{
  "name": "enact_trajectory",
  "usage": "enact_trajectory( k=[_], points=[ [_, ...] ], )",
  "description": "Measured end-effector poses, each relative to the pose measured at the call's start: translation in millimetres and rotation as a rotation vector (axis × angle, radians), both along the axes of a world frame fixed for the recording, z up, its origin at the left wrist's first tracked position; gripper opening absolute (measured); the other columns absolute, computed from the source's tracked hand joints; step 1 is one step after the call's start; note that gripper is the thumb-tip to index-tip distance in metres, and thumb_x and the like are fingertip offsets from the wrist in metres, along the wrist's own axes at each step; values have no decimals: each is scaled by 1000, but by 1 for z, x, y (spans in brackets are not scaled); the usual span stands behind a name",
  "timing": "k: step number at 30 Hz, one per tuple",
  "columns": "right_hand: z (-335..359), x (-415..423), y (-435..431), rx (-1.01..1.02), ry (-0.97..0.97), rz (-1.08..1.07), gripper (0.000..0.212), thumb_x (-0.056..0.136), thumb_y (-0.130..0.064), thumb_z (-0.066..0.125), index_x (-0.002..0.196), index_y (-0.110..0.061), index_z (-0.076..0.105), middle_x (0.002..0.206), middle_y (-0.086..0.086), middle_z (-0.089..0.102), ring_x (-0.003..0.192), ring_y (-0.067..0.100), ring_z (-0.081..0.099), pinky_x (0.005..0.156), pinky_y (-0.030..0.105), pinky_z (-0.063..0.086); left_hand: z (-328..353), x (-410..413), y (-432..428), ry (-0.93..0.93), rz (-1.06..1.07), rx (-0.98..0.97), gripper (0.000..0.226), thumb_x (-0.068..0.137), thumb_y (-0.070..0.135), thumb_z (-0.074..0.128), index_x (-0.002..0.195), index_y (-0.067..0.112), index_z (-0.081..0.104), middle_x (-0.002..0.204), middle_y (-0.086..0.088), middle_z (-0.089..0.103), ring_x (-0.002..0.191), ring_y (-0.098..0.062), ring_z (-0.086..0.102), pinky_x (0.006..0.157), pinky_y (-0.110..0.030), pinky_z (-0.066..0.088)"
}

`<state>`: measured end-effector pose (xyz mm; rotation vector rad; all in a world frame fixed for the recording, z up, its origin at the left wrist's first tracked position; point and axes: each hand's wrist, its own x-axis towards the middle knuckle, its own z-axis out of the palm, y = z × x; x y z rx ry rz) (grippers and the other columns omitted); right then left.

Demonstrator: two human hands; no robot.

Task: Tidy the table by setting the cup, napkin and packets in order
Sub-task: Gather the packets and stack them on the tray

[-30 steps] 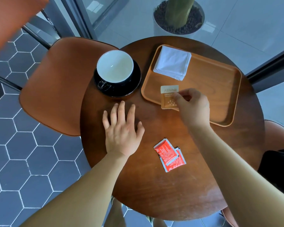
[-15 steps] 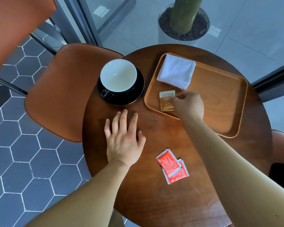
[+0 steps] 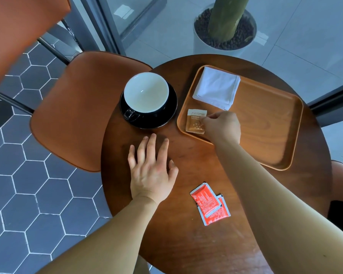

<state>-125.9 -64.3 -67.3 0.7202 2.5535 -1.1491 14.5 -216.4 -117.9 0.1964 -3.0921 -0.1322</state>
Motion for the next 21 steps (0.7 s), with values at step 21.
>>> enact_trajectory(
  k=[21],
  points=[
    [15, 30, 15, 18, 143, 111, 7, 87, -31, 65, 90, -29, 71, 81, -15, 66, 76, 4, 62, 55, 22, 44, -1, 0, -1, 22, -3, 20, 57, 92, 44, 41, 144, 23, 48, 154, -14, 43, 143, -34, 36, 118, -57, 23]
  ],
)
